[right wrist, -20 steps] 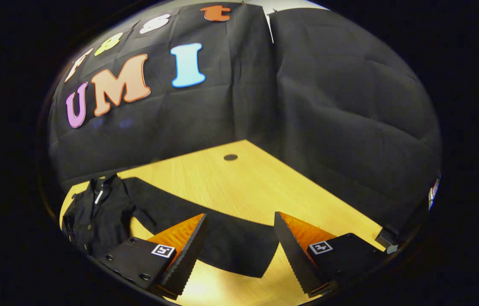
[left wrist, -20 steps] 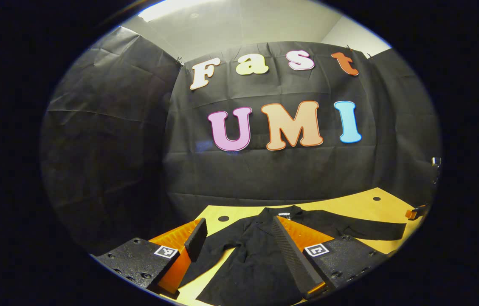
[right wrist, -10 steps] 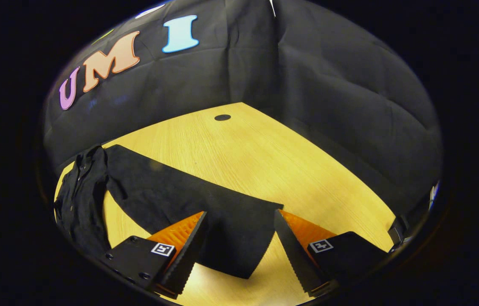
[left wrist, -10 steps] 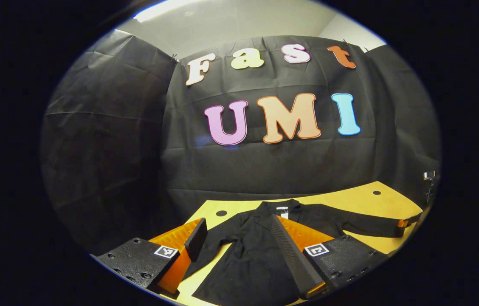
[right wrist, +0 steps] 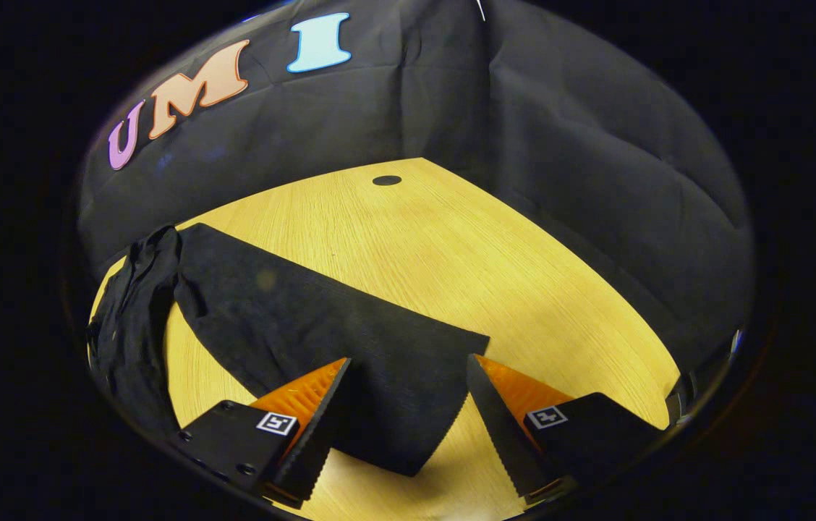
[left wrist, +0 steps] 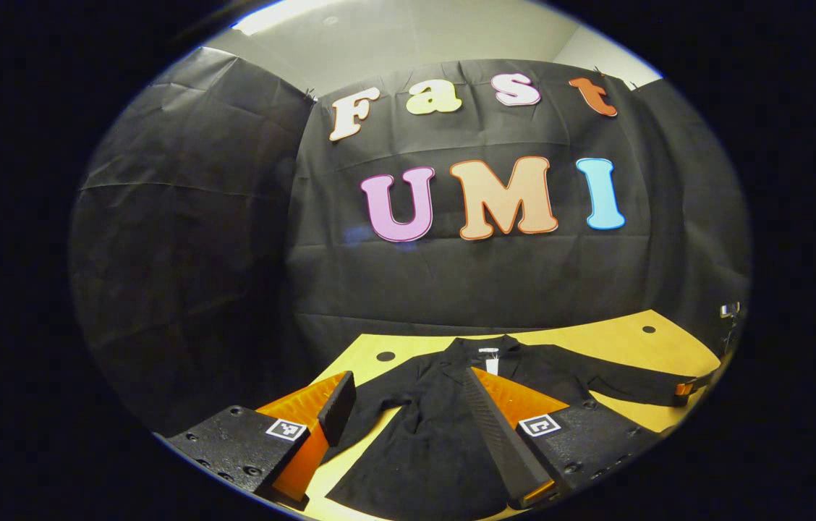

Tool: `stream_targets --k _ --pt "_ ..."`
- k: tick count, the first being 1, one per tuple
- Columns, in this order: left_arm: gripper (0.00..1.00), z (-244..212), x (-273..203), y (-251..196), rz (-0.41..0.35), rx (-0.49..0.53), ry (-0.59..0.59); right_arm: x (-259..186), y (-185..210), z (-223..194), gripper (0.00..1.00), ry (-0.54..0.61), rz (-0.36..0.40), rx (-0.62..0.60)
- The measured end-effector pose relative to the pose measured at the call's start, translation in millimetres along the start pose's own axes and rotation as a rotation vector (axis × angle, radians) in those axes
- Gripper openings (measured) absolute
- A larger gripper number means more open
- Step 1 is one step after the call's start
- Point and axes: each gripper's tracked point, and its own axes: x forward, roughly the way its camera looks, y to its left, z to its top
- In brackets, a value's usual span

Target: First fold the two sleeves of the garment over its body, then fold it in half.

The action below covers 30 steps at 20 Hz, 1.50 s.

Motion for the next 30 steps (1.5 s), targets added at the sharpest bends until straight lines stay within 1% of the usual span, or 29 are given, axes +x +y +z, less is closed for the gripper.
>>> stream_targets --k 1,3,4,5,6,7,8,9,10,11,12,13,14,15,16,17,18,20,21,22,26,29,30 --pt "0.95 -1 -1 1 0.004 0.0 0.0 0 2 0 0.98 -0.001 0.012 -0.011" --pt "0.95 -3 -5 1 0.011 0.0 0.006 3 8 0 0.86 -0.008 0.039 -0.034" --pt "0.95 -5 -6 1 0.014 0.001 0.011 2 14 0 0.75 -0.01 0.061 -0.039" --pt "0.95 -7 -7 1 0.019 -0.001 0.014 2 18 -1 0.69 -0.009 0.071 -0.043" --pt "0.95 -7 -7 0 0.022 -0.004 0.016 2 21 0 0.5 -0.01 0.084 -0.046" --pt "0.95 -8 -9 -1 0.024 -0.008 0.016 1 24 -3 0.46 -0.003 0.1 -0.042" --pt "0.9 -7 -10 -1 0.026 -0.011 0.014 0 27 -2 0.3 -0.009 0.107 -0.036" --pt "0.95 -9 -11 0 0.03 -0.012 0.013 2 29 -3 0.25 -0.008 0.103 -0.027" --pt "0.9 -9 -13 1 0.036 -0.014 0.012 2 30 -2 0.06 -0.02 0.098 -0.024" --pt "0.9 -11 -14 2 0.042 -0.02 0.012 1 30 -5 0.07 -0.015 0.098 -0.034" --pt "0.95 -11 -15 3 0.047 -0.028 0.014 0 32 -5 0.05 -0.018 0.105 -0.051" --pt "0.95 -14 -16 3 0.051 -0.038 0.017 1 31 -6 0.05 -0.013 0.111 -0.065" --pt "0.95 -15 -16 3 0.054 -0.049 0.021 1 32 -5 0.03 -0.009 0.118 -0.073" --pt "0.95 -17 -18 4 0.056 -0.06 0.024 0 32 -5 0.04 -0.003 0.123 -0.078" --pt "0.95 -19 -19 4 0.06 -0.069 0.026 0 32 -4 0.03 0.002 0.126 -0.077" --pt "0.9 -20 -19 6 0.065 -0.074 0.029 -1 32 -4 0.02 0.006 0.128 -0.075" --pt "0.95 -21 -20 7 0.068 -0.075 0.031 -2 31 -3 0.03 0.006 0.125 -0.076" --pt "0.95 -21 -19 12 0.077 -0.064 0.033 -6 33 4 0.02 -0.01 0.123 -0.081" --pt "0.9 -22 -20 14 0.076 -0.058 0.032 -10 33 8 0.02 -0.018 0.121 -0.089" --pt "0.95 -20 -19 15 0.071 -0.053 0.028 -14 35 15 0.02 -0.032 0.121 -0.098" --pt "0.95 -18 -12 21 0.038 -0.032 0.025 -34 53 54 0.02 -0.113 0.12 -0.095" --pt "0.95 -10 -4 28 0.009 -0.033 0.006 -51 77 88 0.02 -0.181 0.136 -0.086" --pt "0.9 -7 0 32 0.005 -0.034 0.0 -56 86 101 0.02 -0.202 0.141 -0.091"
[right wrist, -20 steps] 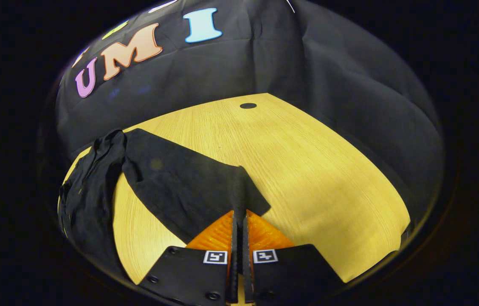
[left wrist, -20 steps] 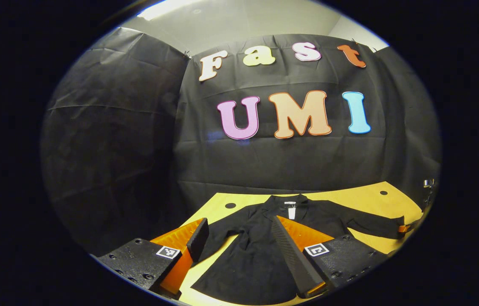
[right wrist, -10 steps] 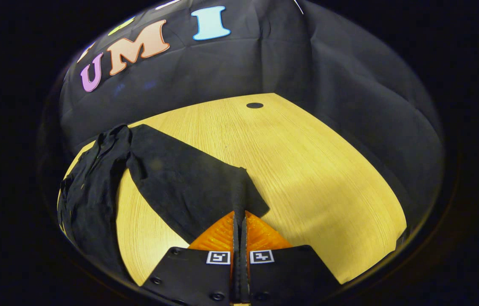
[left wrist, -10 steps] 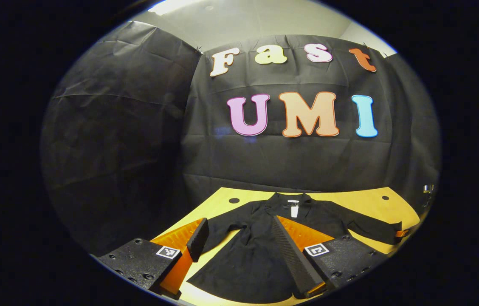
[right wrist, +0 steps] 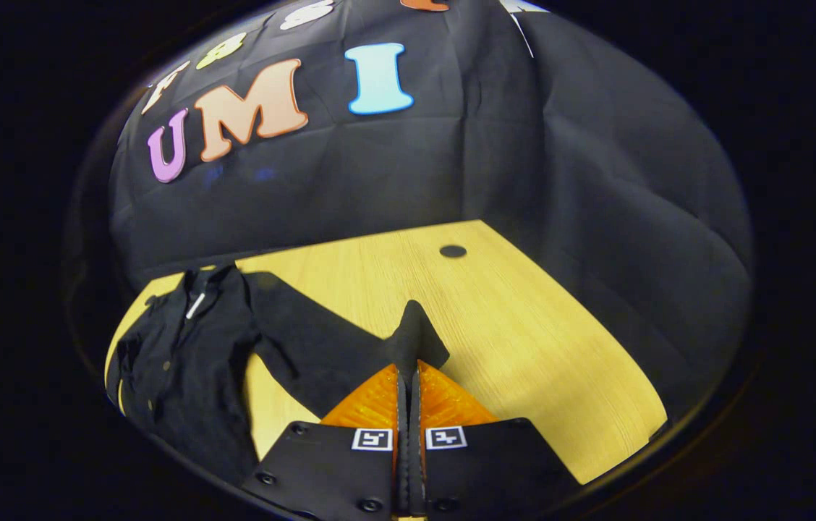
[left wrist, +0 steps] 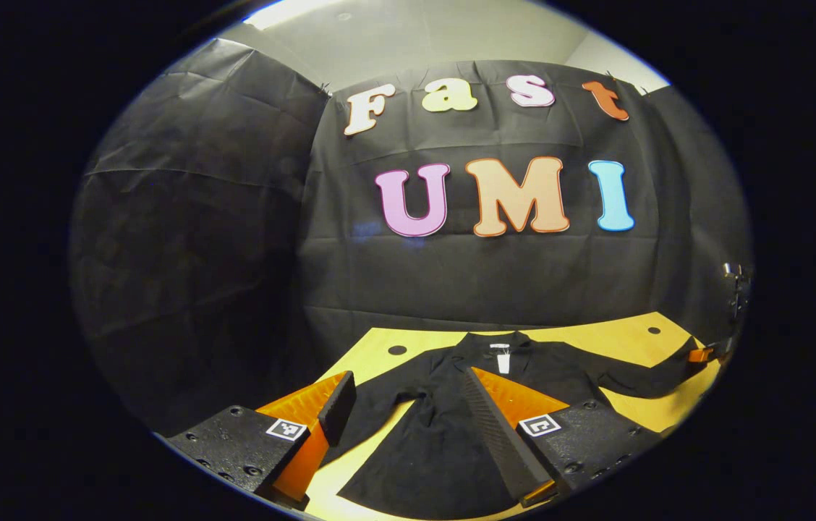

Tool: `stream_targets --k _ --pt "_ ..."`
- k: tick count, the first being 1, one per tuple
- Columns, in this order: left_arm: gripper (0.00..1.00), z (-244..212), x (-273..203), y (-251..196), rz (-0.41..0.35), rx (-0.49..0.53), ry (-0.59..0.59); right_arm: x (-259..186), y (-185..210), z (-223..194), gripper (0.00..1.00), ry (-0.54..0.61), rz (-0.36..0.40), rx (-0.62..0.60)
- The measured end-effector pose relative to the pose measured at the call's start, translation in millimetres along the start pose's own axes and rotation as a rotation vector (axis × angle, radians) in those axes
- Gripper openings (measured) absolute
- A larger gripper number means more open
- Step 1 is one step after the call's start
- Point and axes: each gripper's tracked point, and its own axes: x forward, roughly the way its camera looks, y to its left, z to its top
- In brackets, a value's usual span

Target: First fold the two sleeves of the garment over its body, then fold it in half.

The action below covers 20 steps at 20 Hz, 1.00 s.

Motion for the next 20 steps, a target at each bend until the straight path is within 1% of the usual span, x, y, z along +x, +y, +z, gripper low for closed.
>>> stream_targets --k 1,2,4,7,8,9,12,15,18,19,20 --pt "0.9 2 2 4 -0.006 -0.002 -0.007 -2 8 14 0.02 -0.023 0.004 -0.012" --pt "0.96 5 5 7 -0.01 -0.007 -0.015 -4 16 27 0.02 -0.046 0.003 -0.029" --pt "0.95 8 10 15 -0.016 -0.02 -0.022 -8 35 51 0.02 -0.093 0.005 -0.07" --pt "0.95 9 14 27 -0.013 -0.042 -0.029 -12 76 77 0.02 -0.14 0.043 -0.103" --pt "0.86 8 15 32 -0.012 -0.05 -0.027 -12 92 85 0.02 -0.153 0.06 -0.108" --pt "0.86 6 15 37 -0.008 -0.059 -0.023 -11 108 92 0.02 -0.164 0.077 -0.108" --pt "0.95 -1 16 54 0.01 -0.082 -0.011 -10 158 107 0.02 -0.19 0.127 -0.112" --pt "0.95 -12 18 69 0.032 -0.076 0.012 -10 214 121 0.02 -0.221 0.178 -0.172" --pt "0.95 -18 18 81 0.047 -0.088 0.026 -9 276 131 0.02 -0.246 0.252 -0.206" --pt "0.91 -22 17 84 0.054 -0.092 0.031 -9 294 133 0.02 -0.251 0.274 -0.216" --pt "0.91 -23 17 88 0.058 -0.094 0.035 -8 313 133 0.02 -0.253 0.298 -0.223"
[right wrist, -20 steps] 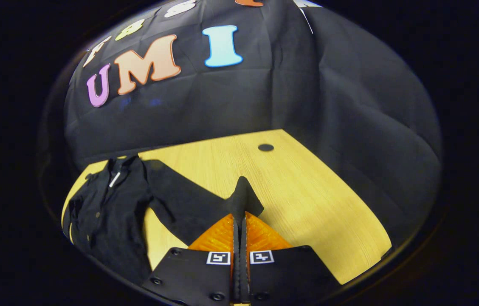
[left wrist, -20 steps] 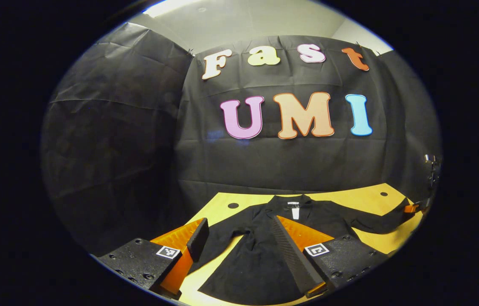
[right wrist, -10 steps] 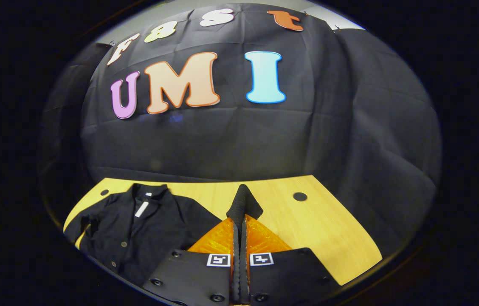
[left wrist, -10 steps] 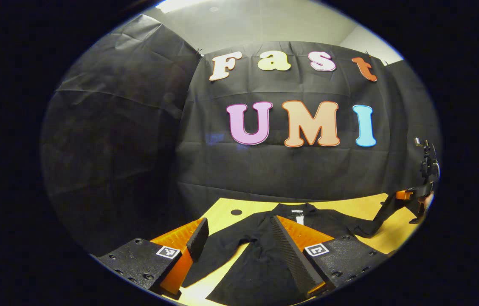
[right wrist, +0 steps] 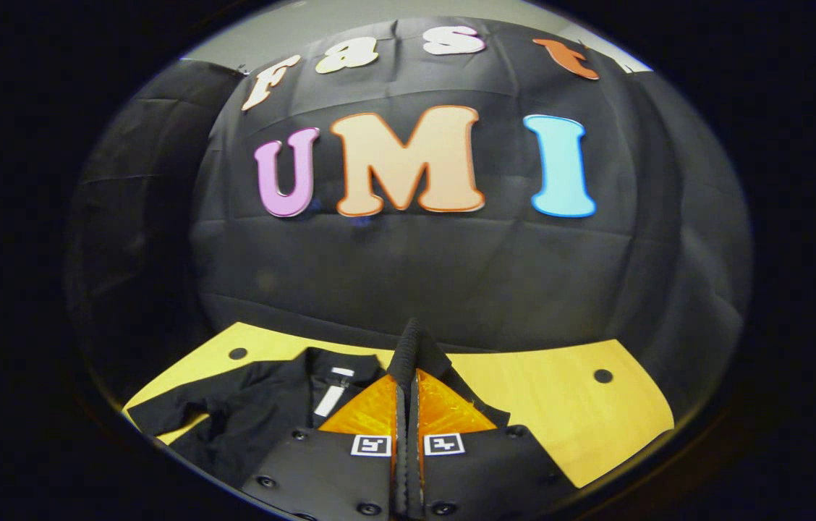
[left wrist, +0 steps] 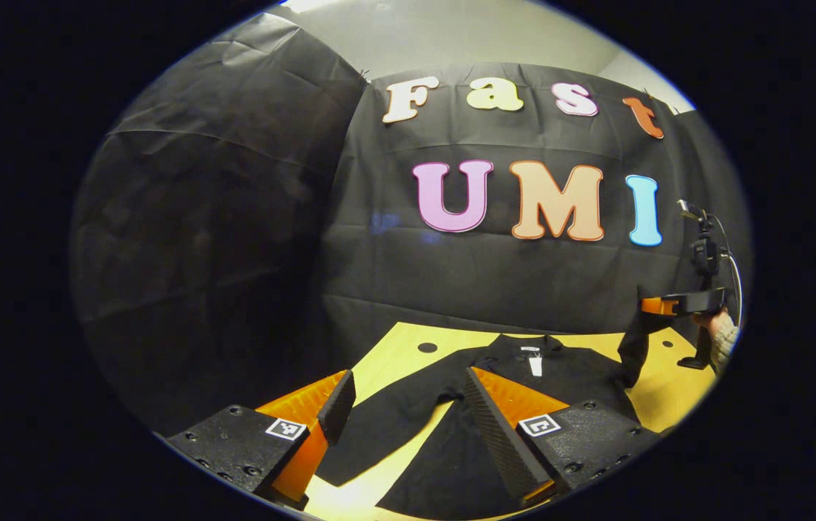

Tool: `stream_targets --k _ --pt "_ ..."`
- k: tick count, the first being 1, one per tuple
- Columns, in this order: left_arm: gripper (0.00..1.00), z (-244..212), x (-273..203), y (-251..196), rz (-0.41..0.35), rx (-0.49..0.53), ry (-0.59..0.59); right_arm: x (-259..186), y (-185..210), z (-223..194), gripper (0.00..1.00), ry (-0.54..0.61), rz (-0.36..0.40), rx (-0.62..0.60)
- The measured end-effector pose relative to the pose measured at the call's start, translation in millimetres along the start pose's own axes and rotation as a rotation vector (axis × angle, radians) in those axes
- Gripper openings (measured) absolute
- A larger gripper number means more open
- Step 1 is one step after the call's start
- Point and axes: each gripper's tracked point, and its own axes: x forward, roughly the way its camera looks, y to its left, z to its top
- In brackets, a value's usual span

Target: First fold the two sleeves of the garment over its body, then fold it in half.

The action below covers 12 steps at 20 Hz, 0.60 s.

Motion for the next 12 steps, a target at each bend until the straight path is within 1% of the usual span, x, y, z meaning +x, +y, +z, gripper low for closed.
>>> stream_targets --k 3,4,5,6,7,8,9,10,11,12 --pt "0.91 -3 2 10 0.014 -0.004 0.004 20 45 10 0.02 -0.008 0.058 -0.024" --pt "0.95 -5 3 13 0.019 -0.004 0.008 28 60 14 0.02 -0.009 0.077 -0.033" --pt "0.91 -7 6 16 0.023 -0.004 0.013 34 74 15 0.02 -0.01 0.096 -0.04" --pt "0.95 -9 7 19 0.026 -0.006 0.019 39 90 17 0.02 -0.011 0.117 -0.045" --pt "0.95 -11 8 22 0.03 -0.006 0.026 45 104 17 0.02 -0.011 0.136 -0.05" --pt "0.91 -15 11 26 0.035 -0.005 0.037 51 120 17 0.02 -0.007 0.156 -0.055" --pt "0.91 -20 12 30 0.039 -0.006 0.049 56 137 14 0.02 -0.005 0.179 -0.061" --pt "0.95 -22 13 33 0.044 -0.009 0.059 62 154 10 0.02 0.003 0.202 -0.068" --pt "0.91 -25 14 37 0.048 -0.013 0.066 68 171 6 0.02 0.011 0.224 -0.077" --pt "0.95 -26 16 39 0.053 -0.019 0.072 74 186 1 0.02 0.023 0.244 -0.088"
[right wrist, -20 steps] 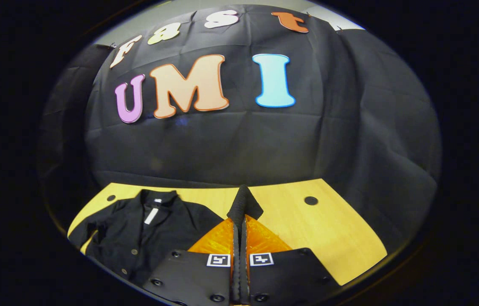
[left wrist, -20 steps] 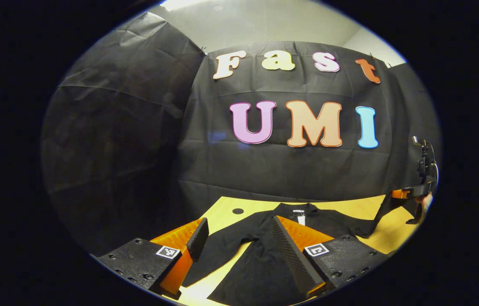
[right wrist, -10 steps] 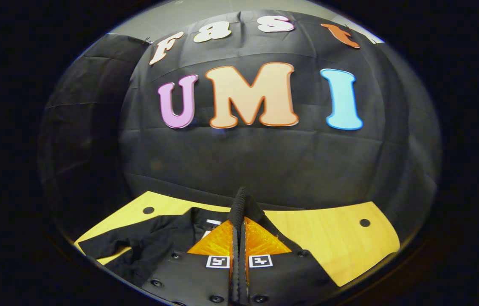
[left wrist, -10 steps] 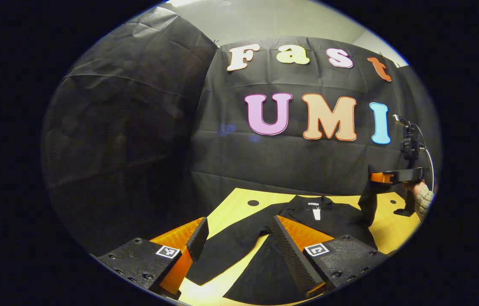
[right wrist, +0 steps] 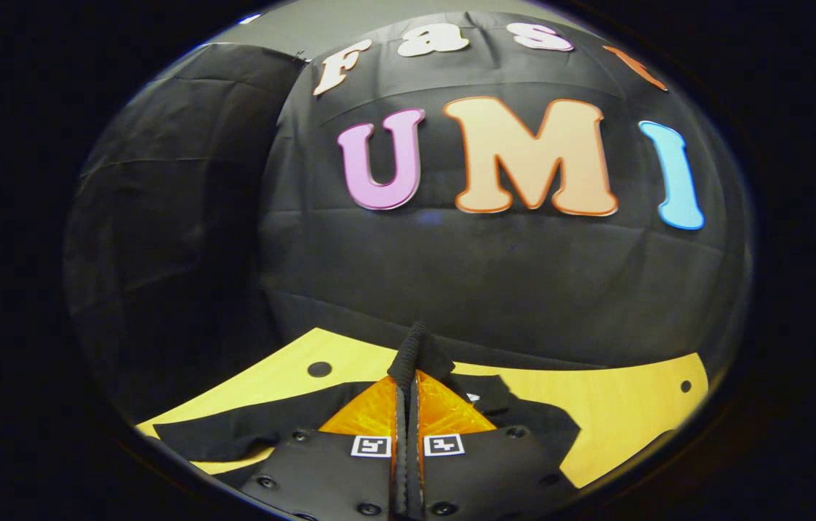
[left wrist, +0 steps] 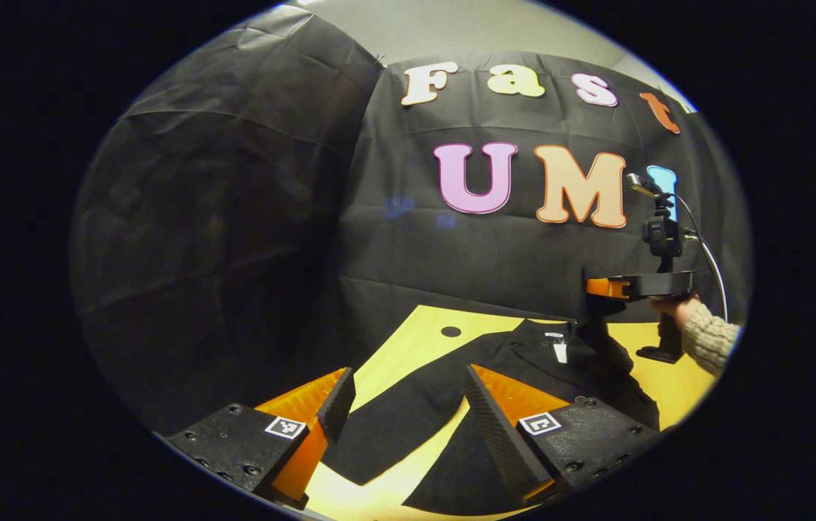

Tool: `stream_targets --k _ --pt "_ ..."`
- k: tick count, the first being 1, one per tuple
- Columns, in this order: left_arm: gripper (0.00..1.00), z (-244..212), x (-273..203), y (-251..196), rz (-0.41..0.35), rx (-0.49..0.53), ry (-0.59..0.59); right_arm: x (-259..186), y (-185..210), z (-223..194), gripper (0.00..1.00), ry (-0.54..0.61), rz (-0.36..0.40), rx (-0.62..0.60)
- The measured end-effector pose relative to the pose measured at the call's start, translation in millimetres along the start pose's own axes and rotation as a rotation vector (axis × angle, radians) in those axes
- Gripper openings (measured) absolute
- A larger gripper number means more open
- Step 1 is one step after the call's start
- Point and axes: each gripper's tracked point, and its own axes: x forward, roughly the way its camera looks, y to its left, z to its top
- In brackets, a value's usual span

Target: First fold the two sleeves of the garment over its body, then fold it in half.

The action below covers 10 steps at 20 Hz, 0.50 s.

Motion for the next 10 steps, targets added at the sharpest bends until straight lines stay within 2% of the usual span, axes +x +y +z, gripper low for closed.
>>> stream_targets --k 1,3,6,7,8,10 --pt "0.91 -4 1 1 0.003 -0.004 0.007 9 13 -4 0.01 0.009 0.02 -0.005" --pt "0.95 -9 4 6 0.012 -0.004 0.021 29 40 -13 0.01 0.021 0.059 0.001" --pt "0.87 -15 10 20 0.027 0.005 0.037 55 67 -30 0.02 0.06 0.092 0.018" --pt "0.91 -18 11 27 0.032 0.005 0.042 59 74 -35 0.02 0.07 0.103 0.019" --pt "0.87 -21 12 28 0.034 0.002 0.044 63 79 -39 0.02 0.078 0.108 0.019" --pt "0.91 -28 14 31 0.038 -0.008 0.053 73 86 -45 0.05 0.085 0.108 0.023"
